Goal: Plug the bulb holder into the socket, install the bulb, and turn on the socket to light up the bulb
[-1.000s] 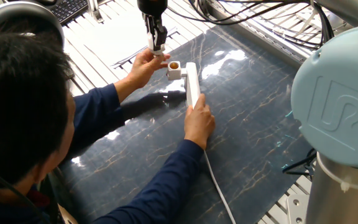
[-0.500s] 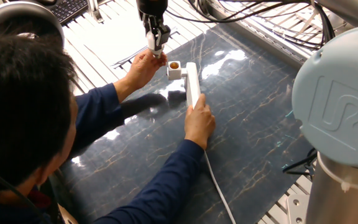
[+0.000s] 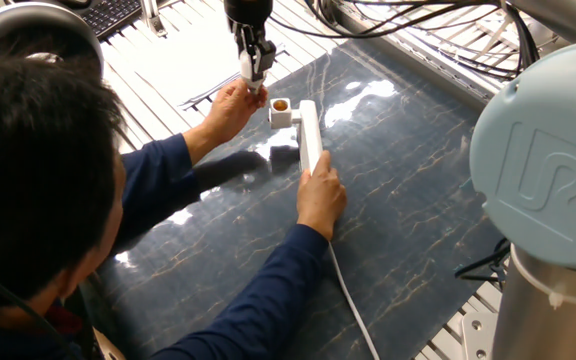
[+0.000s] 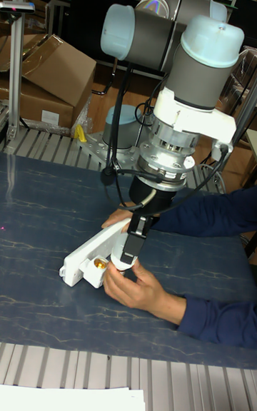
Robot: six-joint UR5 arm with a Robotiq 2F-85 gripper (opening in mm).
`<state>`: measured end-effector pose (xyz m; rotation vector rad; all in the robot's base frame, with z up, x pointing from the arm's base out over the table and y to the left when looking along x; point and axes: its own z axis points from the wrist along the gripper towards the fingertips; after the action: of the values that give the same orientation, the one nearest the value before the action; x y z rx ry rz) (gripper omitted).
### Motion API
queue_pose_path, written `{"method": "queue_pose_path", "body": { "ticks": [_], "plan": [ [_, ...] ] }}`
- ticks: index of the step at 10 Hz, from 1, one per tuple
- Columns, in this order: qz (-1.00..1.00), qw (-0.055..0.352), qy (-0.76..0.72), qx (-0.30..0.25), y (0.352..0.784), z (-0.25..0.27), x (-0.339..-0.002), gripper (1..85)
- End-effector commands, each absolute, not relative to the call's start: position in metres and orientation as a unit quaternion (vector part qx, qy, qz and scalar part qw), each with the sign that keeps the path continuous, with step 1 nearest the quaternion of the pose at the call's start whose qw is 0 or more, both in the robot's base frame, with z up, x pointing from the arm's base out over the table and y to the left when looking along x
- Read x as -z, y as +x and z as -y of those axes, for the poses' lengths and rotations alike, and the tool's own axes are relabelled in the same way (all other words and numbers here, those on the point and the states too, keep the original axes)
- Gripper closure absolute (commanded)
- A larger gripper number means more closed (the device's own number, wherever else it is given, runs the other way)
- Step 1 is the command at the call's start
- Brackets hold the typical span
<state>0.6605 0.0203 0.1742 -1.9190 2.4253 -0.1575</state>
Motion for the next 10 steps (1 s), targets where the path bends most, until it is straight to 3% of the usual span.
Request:
{"method": "queue_pose_path", "body": {
  "ticks": [1, 5, 10],
  "plan": [
    [-0.796, 0.026, -0.603, 0.044, 0.659, -0.024, -0.175, 84.7],
    [-0.809, 0.026, -0.586, 0.035, 0.657, -0.026, -0.175, 84.7],
    [-0.869, -0.005, -0.495, 0.0, 0.632, -0.029, -0.174, 84.7]
  ]
}}
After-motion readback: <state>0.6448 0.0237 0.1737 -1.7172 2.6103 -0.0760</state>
